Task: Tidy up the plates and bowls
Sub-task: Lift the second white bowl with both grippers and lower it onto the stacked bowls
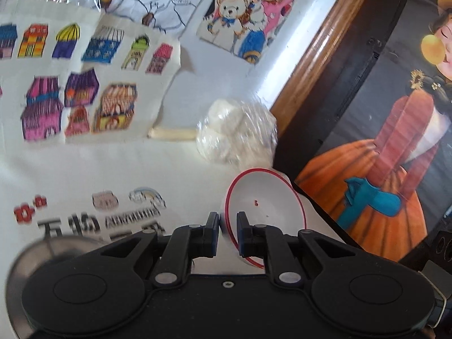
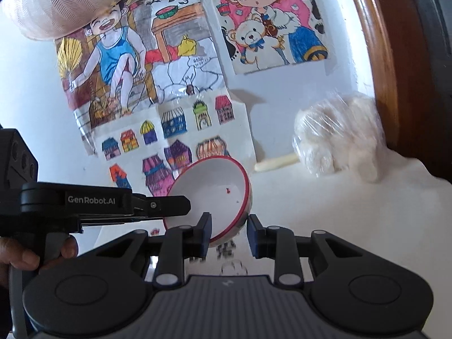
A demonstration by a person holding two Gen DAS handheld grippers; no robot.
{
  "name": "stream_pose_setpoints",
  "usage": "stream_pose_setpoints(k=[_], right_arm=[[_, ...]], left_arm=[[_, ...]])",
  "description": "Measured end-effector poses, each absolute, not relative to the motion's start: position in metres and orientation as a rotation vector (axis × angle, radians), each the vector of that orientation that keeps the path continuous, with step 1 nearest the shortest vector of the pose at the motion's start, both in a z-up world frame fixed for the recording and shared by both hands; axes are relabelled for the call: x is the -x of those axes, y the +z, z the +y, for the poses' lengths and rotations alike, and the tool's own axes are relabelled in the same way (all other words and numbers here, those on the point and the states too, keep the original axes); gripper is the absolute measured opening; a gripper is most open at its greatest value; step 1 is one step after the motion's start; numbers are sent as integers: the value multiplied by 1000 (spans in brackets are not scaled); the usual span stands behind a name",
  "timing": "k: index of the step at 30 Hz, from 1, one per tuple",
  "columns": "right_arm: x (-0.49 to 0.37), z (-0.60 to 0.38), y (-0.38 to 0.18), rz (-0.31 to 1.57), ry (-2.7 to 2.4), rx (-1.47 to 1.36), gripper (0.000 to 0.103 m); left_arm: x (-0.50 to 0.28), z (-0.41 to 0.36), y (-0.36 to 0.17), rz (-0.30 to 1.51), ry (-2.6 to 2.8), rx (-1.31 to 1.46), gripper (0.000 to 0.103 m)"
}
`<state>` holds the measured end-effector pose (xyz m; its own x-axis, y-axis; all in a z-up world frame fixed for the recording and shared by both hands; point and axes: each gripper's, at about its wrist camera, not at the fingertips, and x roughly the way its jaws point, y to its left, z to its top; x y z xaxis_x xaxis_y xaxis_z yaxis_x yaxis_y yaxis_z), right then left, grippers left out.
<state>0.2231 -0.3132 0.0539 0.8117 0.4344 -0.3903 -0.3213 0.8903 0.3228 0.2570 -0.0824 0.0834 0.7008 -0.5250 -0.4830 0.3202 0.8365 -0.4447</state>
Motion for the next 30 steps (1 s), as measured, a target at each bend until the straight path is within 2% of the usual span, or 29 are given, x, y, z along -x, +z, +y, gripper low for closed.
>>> stream_pose_setpoints(k=[12, 30], right_arm=[[-164, -319, 18, 510, 364, -276, 31], [-159, -318, 5, 602, 413, -325, 31]], left_arm=[[-200, -90, 45, 605, -514, 322, 19], [-187, -84, 15, 588, -483, 353, 27]])
